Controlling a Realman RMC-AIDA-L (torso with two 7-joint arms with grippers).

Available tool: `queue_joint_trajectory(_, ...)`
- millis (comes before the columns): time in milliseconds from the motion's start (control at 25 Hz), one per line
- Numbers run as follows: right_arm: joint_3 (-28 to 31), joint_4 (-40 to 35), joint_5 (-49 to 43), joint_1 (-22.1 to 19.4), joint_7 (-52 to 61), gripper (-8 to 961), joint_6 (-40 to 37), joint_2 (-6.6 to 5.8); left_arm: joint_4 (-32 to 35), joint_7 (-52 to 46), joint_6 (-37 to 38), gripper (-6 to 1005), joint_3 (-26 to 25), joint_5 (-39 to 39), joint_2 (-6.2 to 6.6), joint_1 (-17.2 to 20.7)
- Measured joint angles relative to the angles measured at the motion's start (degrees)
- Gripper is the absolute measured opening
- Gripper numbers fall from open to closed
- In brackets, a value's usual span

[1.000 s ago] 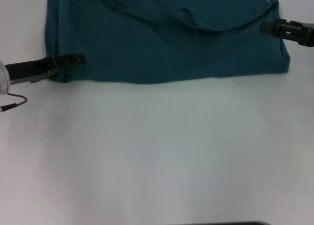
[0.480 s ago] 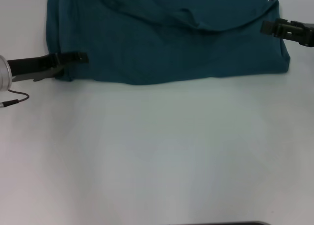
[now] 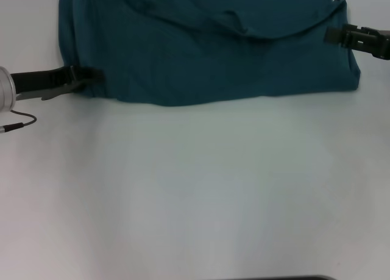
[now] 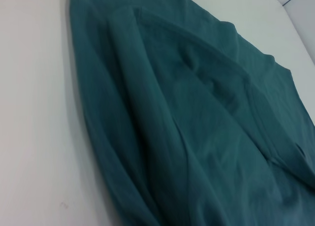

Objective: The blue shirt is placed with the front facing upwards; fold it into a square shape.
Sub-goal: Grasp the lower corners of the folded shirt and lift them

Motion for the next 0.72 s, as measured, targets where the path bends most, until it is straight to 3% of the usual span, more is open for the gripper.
queue_joint_trajectory(240,-0.29,-0.33,-0.82,-0.13,1.32,924,-0.49,-0.79,-0.02,-0.03,-0.26,417,0.0,0.06,0.03,0.12)
queue_joint_trajectory(320,-0.38,-0.74,-2.08,-0.15,3.3,924,-0.47,-1.69,-0.02,-0.04,-0.23,265,0.0,0.06,0.17,0.1)
queue_joint_trajectory(360,-0.31,-0.94,-3.25,-0.07,4.77,924,-0.2,-2.41,-0.02,-0.05,-0.21,189,0.0,0.06,0.23,0.1)
queue_joint_trajectory(560,-0.27,-2.32,-9.87,0.92,15.16,925,0.36,-6.61,-0.02,-0.36,0.32,21,-0.01,0.06,0.61,0.11)
queue_joint_trajectory(720,-0.54,-5.0,-14.06,1.48,22.16,925,0.36,-8.7,-1.06,-0.7,2.11,22,-0.46,0.04,0.86,0.48)
